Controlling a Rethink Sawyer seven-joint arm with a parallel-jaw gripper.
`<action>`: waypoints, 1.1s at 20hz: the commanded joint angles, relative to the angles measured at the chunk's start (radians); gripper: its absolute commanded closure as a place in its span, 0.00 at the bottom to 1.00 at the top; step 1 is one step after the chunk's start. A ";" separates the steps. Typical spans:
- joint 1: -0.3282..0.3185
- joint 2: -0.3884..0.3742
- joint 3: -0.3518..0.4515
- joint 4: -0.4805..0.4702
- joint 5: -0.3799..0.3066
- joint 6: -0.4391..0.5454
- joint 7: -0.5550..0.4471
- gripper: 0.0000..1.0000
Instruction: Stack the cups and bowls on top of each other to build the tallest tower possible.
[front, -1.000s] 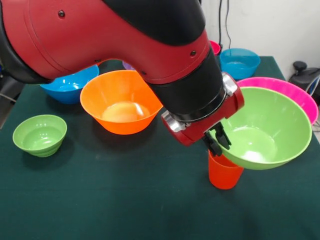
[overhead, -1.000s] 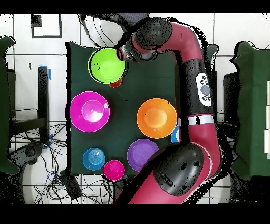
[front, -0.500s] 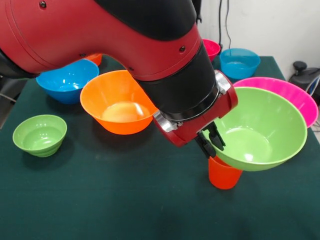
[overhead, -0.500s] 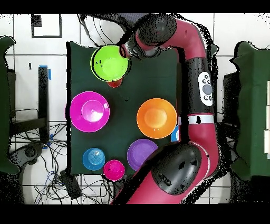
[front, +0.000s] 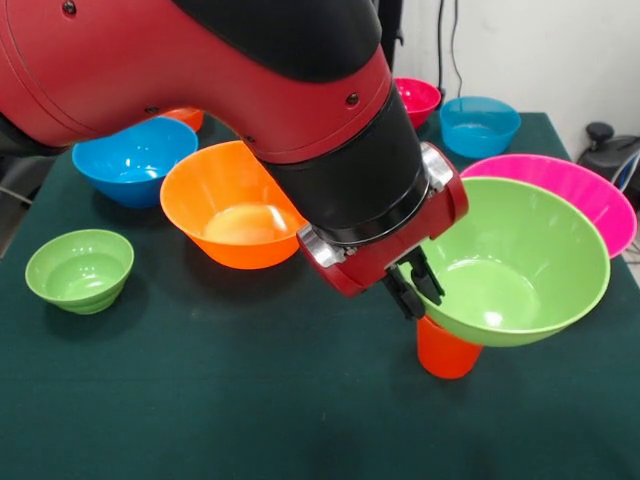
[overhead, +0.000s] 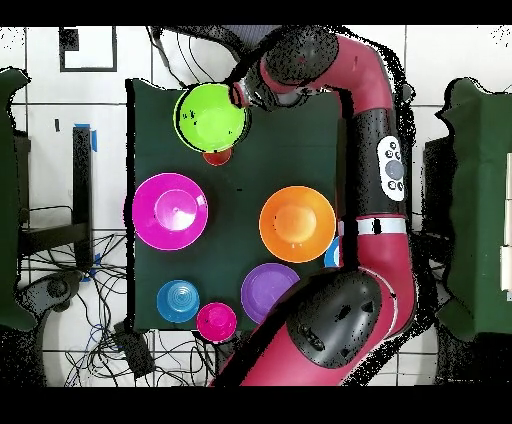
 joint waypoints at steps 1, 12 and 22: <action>0.029 0.006 -0.035 -0.038 -0.065 0.115 -0.367 1.00; 0.022 -0.001 -0.055 -0.027 -0.092 0.149 -0.390 1.00; 0.008 0.003 -0.047 -0.022 -0.092 0.171 -0.442 1.00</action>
